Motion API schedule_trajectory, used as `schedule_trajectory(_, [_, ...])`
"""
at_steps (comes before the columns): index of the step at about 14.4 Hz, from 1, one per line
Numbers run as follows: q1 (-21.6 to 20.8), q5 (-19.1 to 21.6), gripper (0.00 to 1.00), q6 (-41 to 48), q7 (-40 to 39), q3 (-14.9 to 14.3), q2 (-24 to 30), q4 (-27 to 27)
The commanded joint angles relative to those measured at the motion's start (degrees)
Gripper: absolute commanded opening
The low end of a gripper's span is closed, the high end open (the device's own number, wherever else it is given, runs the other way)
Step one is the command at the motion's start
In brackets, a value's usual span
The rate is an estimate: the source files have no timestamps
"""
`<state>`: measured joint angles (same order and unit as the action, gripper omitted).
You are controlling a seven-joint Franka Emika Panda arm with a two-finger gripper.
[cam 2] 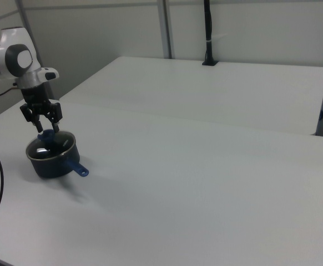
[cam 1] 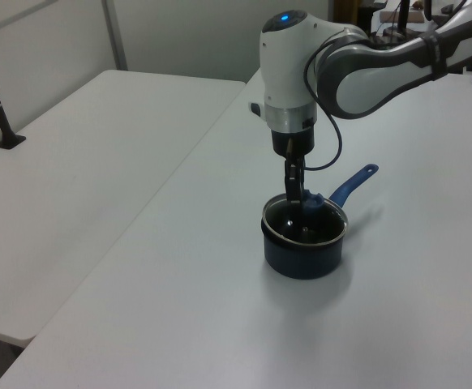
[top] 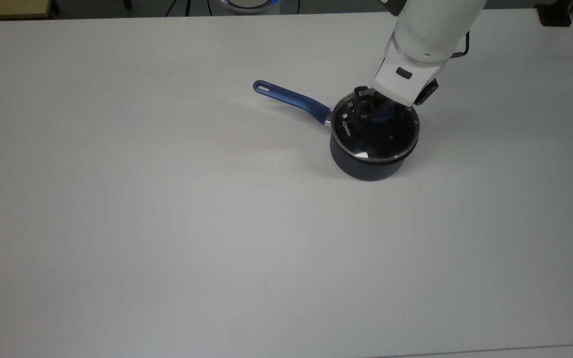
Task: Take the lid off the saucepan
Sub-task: 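Close the gripper on the blue knob and lift the lid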
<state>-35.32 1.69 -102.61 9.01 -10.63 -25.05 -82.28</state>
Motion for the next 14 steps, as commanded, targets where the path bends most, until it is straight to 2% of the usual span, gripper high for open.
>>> schedule_trajectory(1, [-0.9,0.6,0.75,2.5,-2.1,-0.8,1.0,-0.7])
schedule_trajectory(12, [-2.1,0.4,0.75,2.2,-1.4,-0.6,0.3,-2.4])
schedule_trajectory(14, [-2.1,0.3,0.63,2.2,-1.5,-0.6,0.3,-2.5])
